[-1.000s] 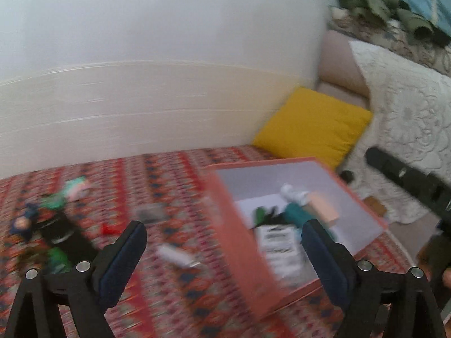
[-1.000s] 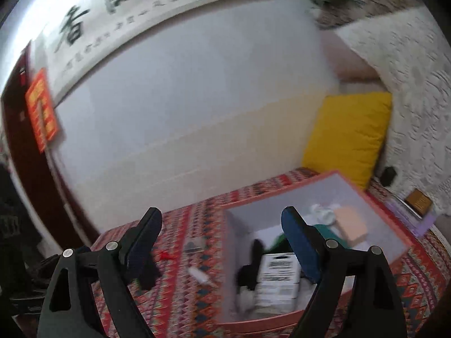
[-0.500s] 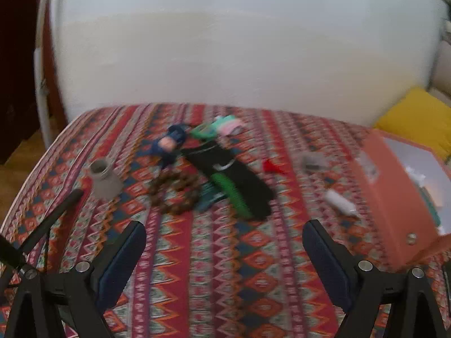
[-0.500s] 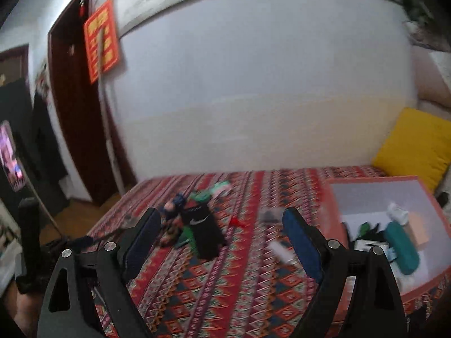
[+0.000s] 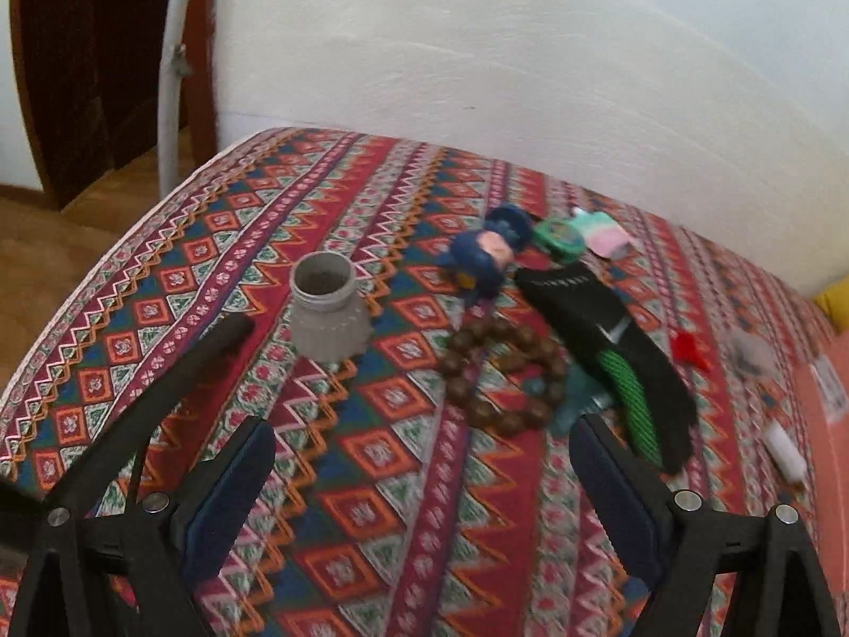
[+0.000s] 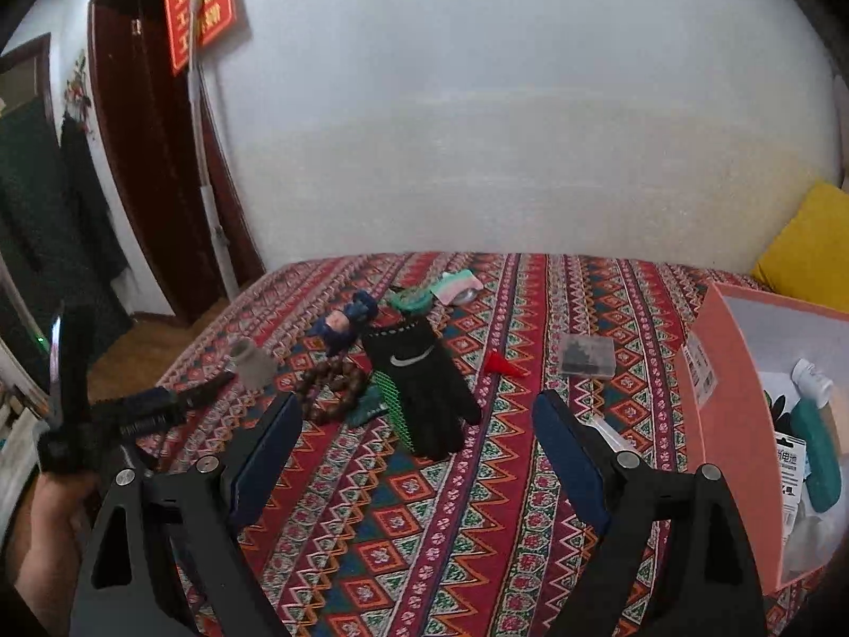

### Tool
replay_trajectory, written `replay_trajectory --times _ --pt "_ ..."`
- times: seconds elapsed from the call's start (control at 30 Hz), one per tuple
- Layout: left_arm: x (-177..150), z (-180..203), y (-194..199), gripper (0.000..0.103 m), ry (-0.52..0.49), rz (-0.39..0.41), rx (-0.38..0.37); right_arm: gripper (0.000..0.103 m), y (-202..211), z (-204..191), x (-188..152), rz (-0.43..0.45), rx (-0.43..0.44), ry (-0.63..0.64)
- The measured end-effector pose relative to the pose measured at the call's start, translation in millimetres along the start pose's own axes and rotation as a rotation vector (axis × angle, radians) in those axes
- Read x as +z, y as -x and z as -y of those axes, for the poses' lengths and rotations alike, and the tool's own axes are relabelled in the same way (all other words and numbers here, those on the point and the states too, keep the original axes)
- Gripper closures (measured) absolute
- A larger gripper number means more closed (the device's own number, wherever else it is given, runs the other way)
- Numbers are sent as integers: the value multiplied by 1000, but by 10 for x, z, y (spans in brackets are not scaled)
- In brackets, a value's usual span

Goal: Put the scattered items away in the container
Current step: 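Swing both open tools back over the grey cup and white LED bulb, then grasp the grey ribbed cup with left tool while right tool grasps white LED bulb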

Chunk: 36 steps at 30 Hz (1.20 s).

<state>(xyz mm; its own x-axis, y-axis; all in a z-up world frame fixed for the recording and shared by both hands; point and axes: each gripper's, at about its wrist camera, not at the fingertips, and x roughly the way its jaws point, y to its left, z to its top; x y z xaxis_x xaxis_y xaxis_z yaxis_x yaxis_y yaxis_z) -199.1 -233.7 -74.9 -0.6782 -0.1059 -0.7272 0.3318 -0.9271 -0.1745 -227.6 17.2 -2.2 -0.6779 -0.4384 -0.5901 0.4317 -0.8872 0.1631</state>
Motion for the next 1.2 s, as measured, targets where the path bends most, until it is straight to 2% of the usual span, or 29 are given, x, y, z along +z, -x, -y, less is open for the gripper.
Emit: replay_trajectory --times 0.33,0.6,0.7,0.77,0.87,0.9,0.93,1.07,1.2 --pt "198 -310 -656 10 96 -47 44 12 -463 427 -122 -99 -84 -58" --pt "335 -516 -1101 10 137 -72 119 12 -534 633 -160 -125 -112 -62" --pt "385 -568 -1238 10 161 -87 129 12 -572 767 -151 -141 -171 -56" --pt "411 -561 -1324 10 153 -87 159 12 -605 880 -158 -157 -227 -65" --pt "436 -492 -1445 11 112 -85 173 12 -735 1068 -229 -207 -246 -97" --pt "439 -479 -1478 23 105 -87 159 12 -782 1112 -261 -222 -245 -106" --pt "442 -458 -1531 44 88 -99 147 12 -830 1125 -278 -226 -253 -96" --pt "405 -400 -1547 46 37 -77 165 13 -1024 1173 -347 -242 -287 -53" --pt "394 -404 -1473 46 55 -82 124 15 -1337 1317 -432 -268 -336 -46"
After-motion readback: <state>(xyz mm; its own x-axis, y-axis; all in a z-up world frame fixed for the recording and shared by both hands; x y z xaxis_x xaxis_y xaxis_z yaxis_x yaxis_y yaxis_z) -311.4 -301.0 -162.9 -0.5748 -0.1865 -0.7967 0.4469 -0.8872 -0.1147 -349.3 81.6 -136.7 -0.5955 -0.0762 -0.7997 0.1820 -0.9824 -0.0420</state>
